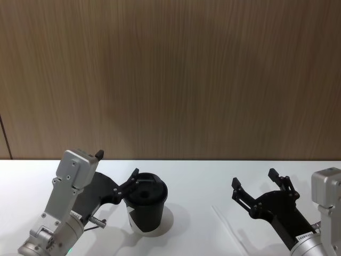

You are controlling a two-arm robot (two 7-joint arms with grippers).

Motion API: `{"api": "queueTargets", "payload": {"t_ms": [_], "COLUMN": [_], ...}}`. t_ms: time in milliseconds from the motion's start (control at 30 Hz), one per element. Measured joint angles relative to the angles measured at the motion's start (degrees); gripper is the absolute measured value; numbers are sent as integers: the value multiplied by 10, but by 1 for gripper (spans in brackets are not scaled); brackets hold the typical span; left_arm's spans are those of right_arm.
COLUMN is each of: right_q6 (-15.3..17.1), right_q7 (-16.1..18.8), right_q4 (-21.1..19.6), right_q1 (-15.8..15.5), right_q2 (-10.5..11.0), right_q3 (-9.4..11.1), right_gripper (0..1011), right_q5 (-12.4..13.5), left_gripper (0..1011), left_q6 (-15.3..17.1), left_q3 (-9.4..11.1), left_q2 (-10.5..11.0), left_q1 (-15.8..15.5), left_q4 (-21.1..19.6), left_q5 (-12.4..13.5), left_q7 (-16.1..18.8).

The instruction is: Pick up the straw with one hand, pass it to the other hand, and insert it into the cup.

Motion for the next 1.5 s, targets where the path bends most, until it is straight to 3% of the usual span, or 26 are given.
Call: {"api": "queueTargets", "payload": {"t_ms": [1500], "right_q6": [0], "right_q7": [0], "right_q4": [0], "right_q1": [0], "right_q2": [0], "right_q3": [0], "right_gripper": [1001], "right_q5": [0], "left_gripper": [1000], "left_q6": [0], "left_q3": [0], "left_q2": [0], "left_q1": [0], "left_q4": [0], "left_q5": [0], "left_q7": [0]}}
